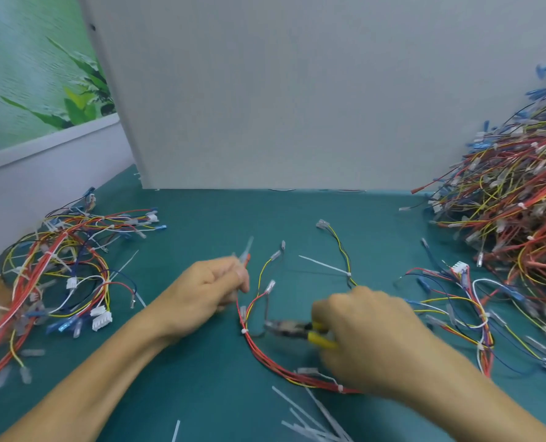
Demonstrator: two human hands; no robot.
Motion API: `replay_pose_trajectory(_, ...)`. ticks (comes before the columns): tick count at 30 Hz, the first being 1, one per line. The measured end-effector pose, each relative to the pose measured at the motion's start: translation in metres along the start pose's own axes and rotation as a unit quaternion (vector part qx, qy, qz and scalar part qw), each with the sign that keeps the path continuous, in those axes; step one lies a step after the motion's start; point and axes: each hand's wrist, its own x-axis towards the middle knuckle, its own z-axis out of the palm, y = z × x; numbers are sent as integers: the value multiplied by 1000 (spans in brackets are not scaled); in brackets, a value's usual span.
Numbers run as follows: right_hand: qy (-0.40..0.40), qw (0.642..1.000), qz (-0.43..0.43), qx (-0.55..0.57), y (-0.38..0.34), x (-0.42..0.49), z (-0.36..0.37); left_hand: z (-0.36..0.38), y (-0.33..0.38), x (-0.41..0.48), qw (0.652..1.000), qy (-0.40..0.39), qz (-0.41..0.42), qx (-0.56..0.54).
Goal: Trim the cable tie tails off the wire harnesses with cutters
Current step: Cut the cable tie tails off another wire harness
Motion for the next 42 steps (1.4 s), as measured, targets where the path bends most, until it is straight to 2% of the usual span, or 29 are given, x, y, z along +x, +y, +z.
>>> replay_pose_trajectory(2,42,998,47,18,21,11,-1,3,3,2,986,42,-8,-163)
replay_pose_trajectory(5,106,985,131,38,45,37,10,11,12,1,935,35,-46,-351)
replay_pose_trajectory(7,101,980,167,46,54,51,20,19,16,-2,914,3,-65,-400)
replay_pose_trajectory(11,81,975,176,107,60,63,32,34,15,-6,914,-33,-89,-395)
replay_pose_trajectory(14,46,973,143,177,57,59,31,41,16,-4,942,-15,-69,-327)
replay_pose_trajectory(15,33,973,129,189,56,56,30,42,16,-5,964,6,-42,-261)
replay_pose_trajectory(17,13,976,92,199,57,49,28,41,12,-5,997,36,48,-43)
replay_pose_trajectory(18,4,977,72,202,58,46,27,41,10,-5,990,31,99,92)
replay_pose_trajectory(20,-12,978,35,205,60,40,25,39,7,-6,926,4,170,336)
replay_pose_trajectory(22,-24,978,9,207,61,35,23,39,4,-5,870,13,228,437)
replay_pose_trajectory(24,-38,977,-11,209,61,33,21,37,3,-1,836,6,284,469)
replay_pose_trajectory(29,-70,964,-38,253,63,28,12,39,7,0,839,-65,334,424)
replay_pose_trajectory(33,-30,958,2,284,66,22,6,49,9,10,820,-89,363,433)
replay_pose_trajectory(34,-10,961,25,276,67,20,5,51,12,15,823,-92,355,434)
replay_pose_trajectory(36,22,973,70,221,72,15,0,51,18,27,853,-96,302,415)
replay_pose_trajectory(38,27,982,95,159,77,8,-5,51,20,39,882,-102,251,387)
replay_pose_trajectory(42,21,990,108,90,86,-2,-4,55,26,52,916,-101,214,325)
